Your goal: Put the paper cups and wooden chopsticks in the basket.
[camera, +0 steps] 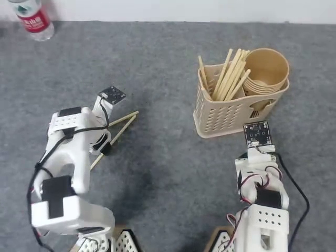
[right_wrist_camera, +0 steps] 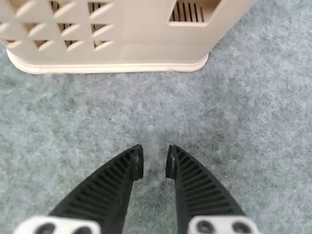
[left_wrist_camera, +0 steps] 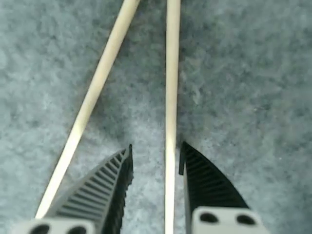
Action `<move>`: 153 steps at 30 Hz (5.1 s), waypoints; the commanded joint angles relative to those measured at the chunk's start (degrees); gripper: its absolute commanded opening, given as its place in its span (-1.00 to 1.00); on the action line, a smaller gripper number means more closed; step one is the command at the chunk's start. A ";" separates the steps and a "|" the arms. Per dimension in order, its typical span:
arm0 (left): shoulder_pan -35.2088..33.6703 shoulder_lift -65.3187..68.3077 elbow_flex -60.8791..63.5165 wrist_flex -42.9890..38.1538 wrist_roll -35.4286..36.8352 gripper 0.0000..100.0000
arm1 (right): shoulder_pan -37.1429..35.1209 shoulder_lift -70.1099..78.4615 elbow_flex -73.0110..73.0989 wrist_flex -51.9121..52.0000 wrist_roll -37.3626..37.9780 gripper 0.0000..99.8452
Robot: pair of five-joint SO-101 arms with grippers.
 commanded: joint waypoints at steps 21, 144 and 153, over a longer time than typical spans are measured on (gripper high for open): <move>4.84 2.46 -2.59 6.33 -11.16 -0.98 | -0.48 -0.57 -0.44 -0.75 0.88 -0.81; -0.53 20.66 -27.03 12.22 -37.63 -0.81 | -1.71 -0.57 -0.35 -0.75 0.88 -0.81; 1.85 19.96 -43.65 39.38 -41.85 -0.98 | -1.63 -0.57 -0.35 -0.75 0.88 -0.81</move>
